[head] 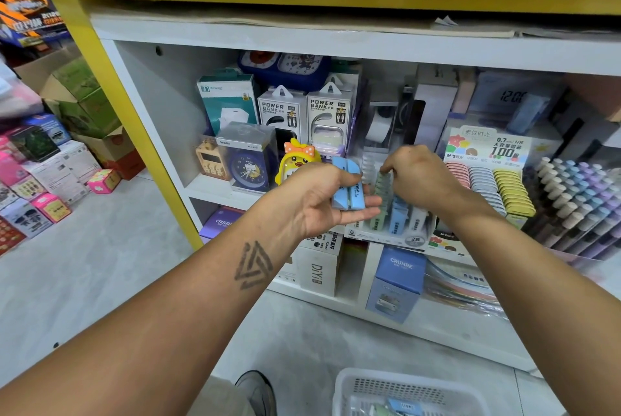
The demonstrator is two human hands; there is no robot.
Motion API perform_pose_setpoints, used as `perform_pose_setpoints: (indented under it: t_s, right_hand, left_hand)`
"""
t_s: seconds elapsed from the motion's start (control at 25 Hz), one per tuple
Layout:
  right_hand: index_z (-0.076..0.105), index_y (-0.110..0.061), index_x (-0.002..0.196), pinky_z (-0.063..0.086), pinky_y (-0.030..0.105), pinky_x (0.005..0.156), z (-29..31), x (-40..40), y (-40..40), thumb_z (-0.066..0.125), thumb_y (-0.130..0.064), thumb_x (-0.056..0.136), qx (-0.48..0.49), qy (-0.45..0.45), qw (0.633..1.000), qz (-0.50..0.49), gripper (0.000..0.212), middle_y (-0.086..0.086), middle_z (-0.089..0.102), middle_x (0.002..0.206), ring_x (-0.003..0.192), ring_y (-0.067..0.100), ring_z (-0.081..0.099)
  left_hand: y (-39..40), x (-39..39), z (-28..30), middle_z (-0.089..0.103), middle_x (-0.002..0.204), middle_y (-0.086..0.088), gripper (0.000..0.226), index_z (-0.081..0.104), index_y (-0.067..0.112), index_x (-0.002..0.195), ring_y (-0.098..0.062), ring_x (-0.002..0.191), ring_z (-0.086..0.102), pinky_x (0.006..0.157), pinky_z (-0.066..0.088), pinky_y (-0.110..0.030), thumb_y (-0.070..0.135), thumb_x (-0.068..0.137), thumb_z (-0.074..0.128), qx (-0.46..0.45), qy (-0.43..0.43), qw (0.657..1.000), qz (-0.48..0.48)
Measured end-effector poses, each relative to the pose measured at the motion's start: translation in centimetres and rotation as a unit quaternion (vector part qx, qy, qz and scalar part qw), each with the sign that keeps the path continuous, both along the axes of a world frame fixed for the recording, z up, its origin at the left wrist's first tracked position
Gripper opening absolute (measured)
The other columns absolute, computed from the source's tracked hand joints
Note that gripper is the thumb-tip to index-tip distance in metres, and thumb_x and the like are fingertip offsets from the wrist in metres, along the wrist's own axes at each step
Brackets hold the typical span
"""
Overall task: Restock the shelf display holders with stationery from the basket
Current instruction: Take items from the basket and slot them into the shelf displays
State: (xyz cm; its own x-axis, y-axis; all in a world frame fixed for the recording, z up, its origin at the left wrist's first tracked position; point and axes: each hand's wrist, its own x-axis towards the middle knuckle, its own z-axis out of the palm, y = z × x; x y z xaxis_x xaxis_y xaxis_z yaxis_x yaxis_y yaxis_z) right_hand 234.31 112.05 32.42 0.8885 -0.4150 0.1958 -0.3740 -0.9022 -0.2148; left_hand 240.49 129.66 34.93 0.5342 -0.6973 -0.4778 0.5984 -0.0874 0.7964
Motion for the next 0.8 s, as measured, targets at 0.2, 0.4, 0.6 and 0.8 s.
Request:
perform_pose_setpoints:
  t_s: [0.2, 0.4, 0.6, 0.8]
  right_hand:
    - [0.078, -0.011, 0.093, 0.049, 0.019, 0.058, 3.6, -0.8, 1.2, 0.07, -0.021, 0.094, 0.454, -0.102, 0.884, 0.035, 0.013, 0.006, 0.075, 0.085, 0.07, 0.009, 0.067]
    - [0.077, -0.005, 0.093, 0.049, 0.02, 0.056, 4.7, -2.7, 0.5, 0.077, -0.013, 0.086, 0.514, -0.115, 0.85, 0.032, 0.011, 0.006, 0.073, 0.078, 0.065, 0.01, 0.061]
    - [0.073, -0.001, 0.095, 0.057, 0.024, 0.061, 5.1, -4.1, -0.9, 0.073, -0.001, 0.087, 0.492, -0.176, 0.852, 0.011, 0.008, 0.011, 0.072, 0.073, 0.06, 0.017, 0.064]
    - [0.07, -0.016, 0.088, 0.053, 0.025, 0.07, 5.1, -5.0, -2.6, 0.069, -0.008, 0.088, 0.122, -0.188, 0.974, 0.004, 0.008, -0.003, 0.069, 0.076, 0.068, 0.015, 0.068]
  left_hand:
    - [-0.6, -0.4, 0.2, 0.072, 0.1, -0.02, 0.032, 0.055, -0.003, 0.126, -0.036, 0.079, 0.074, 0.061, 0.062, -0.048, -0.009, 0.095, 0.051, -0.02, -0.009, 1.0, -0.003]
    - [-1.6, -1.2, 0.8, 0.072, 0.107, -0.024, 0.035, 0.055, -0.004, 0.128, -0.038, 0.087, 0.074, 0.065, 0.062, -0.05, -0.007, 0.094, 0.055, -0.025, -0.029, 0.999, -0.008]
    - [-2.0, -1.5, 0.9, 0.07, 0.109, -0.026, 0.021, 0.055, -0.001, 0.12, -0.039, 0.093, 0.072, 0.07, 0.061, -0.051, 0.002, 0.1, 0.049, -0.001, -0.016, 1.0, -0.003]
    - [-2.1, -1.3, 0.8, 0.055, 0.114, -0.023, 0.025, 0.058, -0.005, 0.12, -0.033, 0.088, 0.066, 0.055, 0.062, -0.044, -0.003, 0.097, 0.049, 0.032, -0.018, 0.998, 0.046]
